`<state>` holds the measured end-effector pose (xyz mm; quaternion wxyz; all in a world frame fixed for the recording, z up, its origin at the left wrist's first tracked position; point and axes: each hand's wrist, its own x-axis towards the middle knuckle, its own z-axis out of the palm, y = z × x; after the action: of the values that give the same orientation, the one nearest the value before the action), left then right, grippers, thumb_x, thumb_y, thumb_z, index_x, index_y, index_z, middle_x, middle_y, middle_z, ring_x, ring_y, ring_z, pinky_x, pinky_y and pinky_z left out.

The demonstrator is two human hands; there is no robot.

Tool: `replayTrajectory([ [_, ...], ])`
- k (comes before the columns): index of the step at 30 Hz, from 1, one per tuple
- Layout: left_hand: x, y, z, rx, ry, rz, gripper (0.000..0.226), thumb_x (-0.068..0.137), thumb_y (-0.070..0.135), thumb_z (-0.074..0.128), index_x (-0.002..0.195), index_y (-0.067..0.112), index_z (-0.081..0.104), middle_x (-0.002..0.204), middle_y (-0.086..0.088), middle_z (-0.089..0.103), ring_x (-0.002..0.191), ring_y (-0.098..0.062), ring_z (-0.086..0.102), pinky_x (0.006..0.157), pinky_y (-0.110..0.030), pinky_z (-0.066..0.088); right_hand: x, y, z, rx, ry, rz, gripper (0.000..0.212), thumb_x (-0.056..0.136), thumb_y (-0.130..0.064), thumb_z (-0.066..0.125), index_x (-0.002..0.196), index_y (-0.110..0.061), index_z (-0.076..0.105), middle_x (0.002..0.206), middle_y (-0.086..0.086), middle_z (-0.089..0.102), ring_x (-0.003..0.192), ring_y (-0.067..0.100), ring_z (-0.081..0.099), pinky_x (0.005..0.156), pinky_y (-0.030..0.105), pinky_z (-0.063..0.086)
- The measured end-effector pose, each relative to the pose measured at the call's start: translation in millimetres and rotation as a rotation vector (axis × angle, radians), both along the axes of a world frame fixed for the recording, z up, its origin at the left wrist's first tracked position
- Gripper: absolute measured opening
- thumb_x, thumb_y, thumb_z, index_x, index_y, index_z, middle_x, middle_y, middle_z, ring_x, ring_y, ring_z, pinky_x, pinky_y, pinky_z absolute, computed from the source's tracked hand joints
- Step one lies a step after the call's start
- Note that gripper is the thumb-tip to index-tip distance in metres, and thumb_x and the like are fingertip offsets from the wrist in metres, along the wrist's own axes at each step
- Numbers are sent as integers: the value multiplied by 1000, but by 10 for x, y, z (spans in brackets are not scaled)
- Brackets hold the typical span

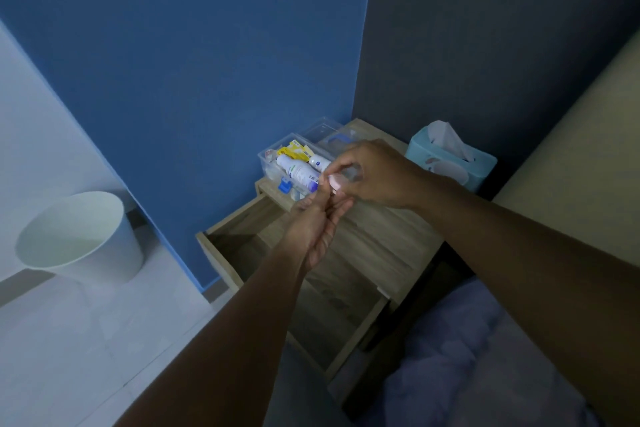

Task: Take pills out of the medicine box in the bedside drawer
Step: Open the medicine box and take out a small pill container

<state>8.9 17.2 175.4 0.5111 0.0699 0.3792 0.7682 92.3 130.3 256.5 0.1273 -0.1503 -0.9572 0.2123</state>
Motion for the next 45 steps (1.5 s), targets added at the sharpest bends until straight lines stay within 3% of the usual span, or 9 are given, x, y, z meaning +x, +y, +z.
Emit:
replayTrajectory([
  [4, 3, -22, -60, 12, -44, 19, 37, 96, 29, 53, 113, -2, 65, 113, -19, 72, 106, -22, 70, 84, -27, 58, 24, -14, -36, -25, -86, -69, 73, 68, -49, 83, 132, -20, 62, 125, -5, 65, 110, 3, 60, 91, 19, 45],
  [8, 15, -45, -56, -19, 48, -36, 40, 99, 32, 48, 94, 8, 79, 111, -11, 74, 102, -15, 71, 81, -21, 57, 36, -30, -45, 88, -163, -144, 56, 76, -65, 65, 83, -10, 74, 81, 8, 74, 80, 20, 68, 77, 42, 57],
  [13, 11, -25, -59, -23, -32, -12, 34, 98, 33, 49, 100, 6, 71, 97, -8, 77, 89, -12, 74, 73, -21, 58, 31, -25, -41, 91, -111, 47, 19, 82, -22, 73, 96, -9, 75, 92, 5, 73, 92, 19, 65, 88, 25, 45],
  [16, -13, -29, -78, -26, -83, 0, 33, 98, 30, 50, 107, 1, 63, 96, -14, 77, 91, -17, 74, 77, -23, 59, 52, 18, -14, 92, 15, 86, 28, 78, -5, 72, 106, -8, 74, 99, 8, 69, 92, 19, 61, 84, 16, 40],
  [23, -4, -61, -167, 1, -122, -50, 35, 101, 9, 41, 133, 2, 53, 132, -19, 60, 121, -29, 59, 95, -30, 53, 193, 160, -113, -59, 142, -86, 46, 83, -16, 72, 128, -19, 66, 106, 0, 68, 91, 16, 67, 85, 29, 54],
  [27, 17, 25, -241, -22, -77, -77, 39, 100, 7, 44, 138, 0, 48, 136, -22, 56, 121, -33, 59, 97, -30, 51, 359, 267, -413, -165, 204, -250, 38, 84, -23, 74, 122, -22, 69, 105, -1, 68, 85, 5, 66, 79, 20, 55],
  [30, 42, 107, -332, -33, 31, -96, 44, 94, 6, 57, 136, 3, 49, 133, -16, 60, 118, -27, 63, 94, -25, 53, 505, 336, -701, -283, 280, -398, 32, 82, -22, 76, 112, -23, 70, 92, -13, 68, 78, -8, 63, 70, 7, 51],
  [39, 66, 456, -750, -251, 494, -81, 41, 81, 10, 75, 120, 5, 63, 108, -14, 72, 103, -26, 70, 90, -35, 56, 803, 377, -1727, -565, 402, -781, 36, 69, -10, 81, 89, -34, 64, 86, -9, 72, 73, -8, 68, 59, 7, 51],
  [45, 11, 738, -1075, -385, 940, -233, 34, 92, 33, 62, 123, 20, 59, 107, 12, 66, 97, 4, 63, 73, -13, 48, 928, 346, -2253, -454, 343, -834, 22, 81, -29, 77, 102, -26, 73, 92, -17, 69, 85, -6, 64, 77, 2, 46],
])
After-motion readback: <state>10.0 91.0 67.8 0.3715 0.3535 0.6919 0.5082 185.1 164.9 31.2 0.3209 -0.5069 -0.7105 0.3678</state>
